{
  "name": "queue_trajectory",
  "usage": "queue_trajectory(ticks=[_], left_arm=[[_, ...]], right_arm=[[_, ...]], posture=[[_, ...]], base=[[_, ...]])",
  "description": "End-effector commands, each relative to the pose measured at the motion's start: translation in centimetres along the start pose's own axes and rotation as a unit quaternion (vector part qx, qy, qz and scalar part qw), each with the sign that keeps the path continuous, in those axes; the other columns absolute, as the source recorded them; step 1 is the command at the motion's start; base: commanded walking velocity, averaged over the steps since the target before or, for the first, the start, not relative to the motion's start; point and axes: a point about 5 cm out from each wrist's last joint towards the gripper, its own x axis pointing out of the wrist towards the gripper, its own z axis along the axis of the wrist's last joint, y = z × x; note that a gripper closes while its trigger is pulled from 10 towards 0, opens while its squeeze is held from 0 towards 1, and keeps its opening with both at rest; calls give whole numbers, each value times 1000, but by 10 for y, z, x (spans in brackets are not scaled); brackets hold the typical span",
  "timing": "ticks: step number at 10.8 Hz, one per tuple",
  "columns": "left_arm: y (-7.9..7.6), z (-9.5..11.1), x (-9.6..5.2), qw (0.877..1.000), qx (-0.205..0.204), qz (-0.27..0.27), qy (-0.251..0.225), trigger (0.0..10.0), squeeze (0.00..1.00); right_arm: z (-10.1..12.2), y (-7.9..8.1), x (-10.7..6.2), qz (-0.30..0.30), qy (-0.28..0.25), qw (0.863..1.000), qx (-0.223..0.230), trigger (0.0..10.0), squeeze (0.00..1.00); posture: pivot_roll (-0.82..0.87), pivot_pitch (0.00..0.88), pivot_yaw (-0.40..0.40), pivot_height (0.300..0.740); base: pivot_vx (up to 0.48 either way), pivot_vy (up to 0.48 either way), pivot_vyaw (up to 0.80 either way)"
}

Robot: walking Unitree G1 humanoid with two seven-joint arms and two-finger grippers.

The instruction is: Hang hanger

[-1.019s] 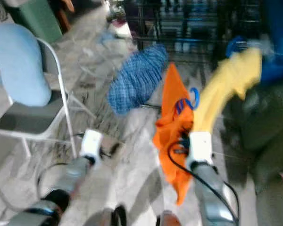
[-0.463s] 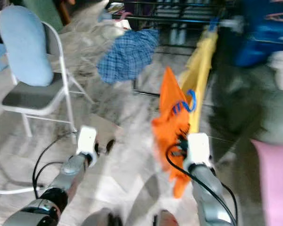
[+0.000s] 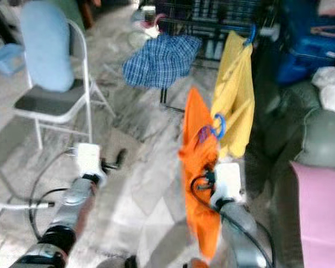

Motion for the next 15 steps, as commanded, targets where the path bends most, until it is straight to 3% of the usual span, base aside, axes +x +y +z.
queue_trajectory(ticks=[1, 5, 8, 11, 13, 15], left_arm=[[11, 3, -1, 1000, 7, 11, 0, 10000, 0], [4, -1, -2, 1000, 12, -15, 19, 10000, 0], [-1, -6, -5, 999, 14, -32, 30, 10000, 0], [-4, -6, -5, 997, 30, -74, 26, 10000, 0], [0, 1, 0, 994, 65, -88, 19, 10000, 0], [-4, 18, 11, 993, 71, -92, -11, 10000, 0]], right_arm=[[5, 8, 4, 9, -14, 1000, 5, 10000, 0], [1, 8, 1, 2, -9, 1000, 7, 10000, 0], [-1, 10, 1, 1, -6, 1000, 2, 10000, 0], [-6, 20, -4, 71, 9, 997, -43, 10000, 0], [8, 8, -11, 144, -9, 987, -73, 10000, 0], [27, -2, -14, 185, -29, 979, -83, 10000, 0]], posture=[[-148, 132, 53, 740], [-163, 144, 68, 740], [-167, 148, 74, 740], [-167, 155, 70, 740], [-177, 158, 72, 740], [-182, 156, 70, 740]], base=[[0, 480, -431], [0, 480, -784], [0, 480, 0], [0, 0, 0], [0, 0, 0], [0, 0, 0]])
